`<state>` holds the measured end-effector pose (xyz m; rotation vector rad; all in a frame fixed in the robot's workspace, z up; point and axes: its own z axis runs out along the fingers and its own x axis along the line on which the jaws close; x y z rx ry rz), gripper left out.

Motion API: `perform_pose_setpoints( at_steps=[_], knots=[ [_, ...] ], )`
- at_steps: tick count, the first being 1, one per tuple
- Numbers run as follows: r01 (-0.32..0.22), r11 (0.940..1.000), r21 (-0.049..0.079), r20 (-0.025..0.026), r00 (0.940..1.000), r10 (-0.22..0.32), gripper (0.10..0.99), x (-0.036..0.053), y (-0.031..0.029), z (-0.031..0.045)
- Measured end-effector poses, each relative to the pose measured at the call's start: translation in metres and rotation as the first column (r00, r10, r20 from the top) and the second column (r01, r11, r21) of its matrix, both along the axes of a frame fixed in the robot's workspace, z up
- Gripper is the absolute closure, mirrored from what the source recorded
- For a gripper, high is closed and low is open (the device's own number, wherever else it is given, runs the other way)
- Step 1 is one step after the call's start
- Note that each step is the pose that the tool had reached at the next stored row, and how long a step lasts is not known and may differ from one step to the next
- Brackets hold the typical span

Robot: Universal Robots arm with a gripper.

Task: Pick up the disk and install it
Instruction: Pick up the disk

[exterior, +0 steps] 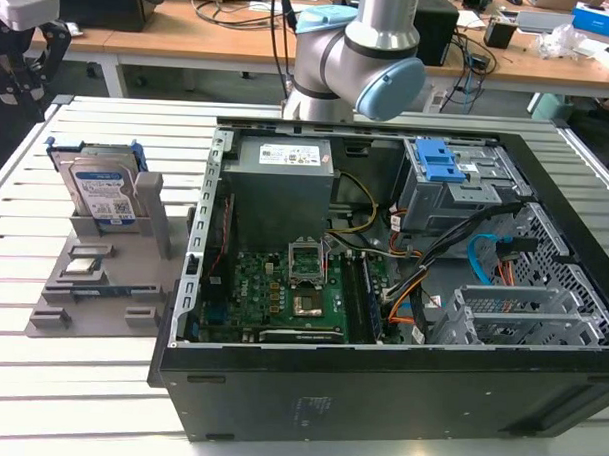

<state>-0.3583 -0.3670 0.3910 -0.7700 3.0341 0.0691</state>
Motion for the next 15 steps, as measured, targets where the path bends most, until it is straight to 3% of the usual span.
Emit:
perform_pose_setpoints(
  at_steps=[10,15],
  knots=[
    [-0.108,0.9942,0.0,0.0,0.9942,0.108,0.98,0.0,0.0,0.0],
    [-0.164,0.9865,0.0,0.0,0.9865,0.164,0.98,0.0,0.0,0.0]
  ],
)
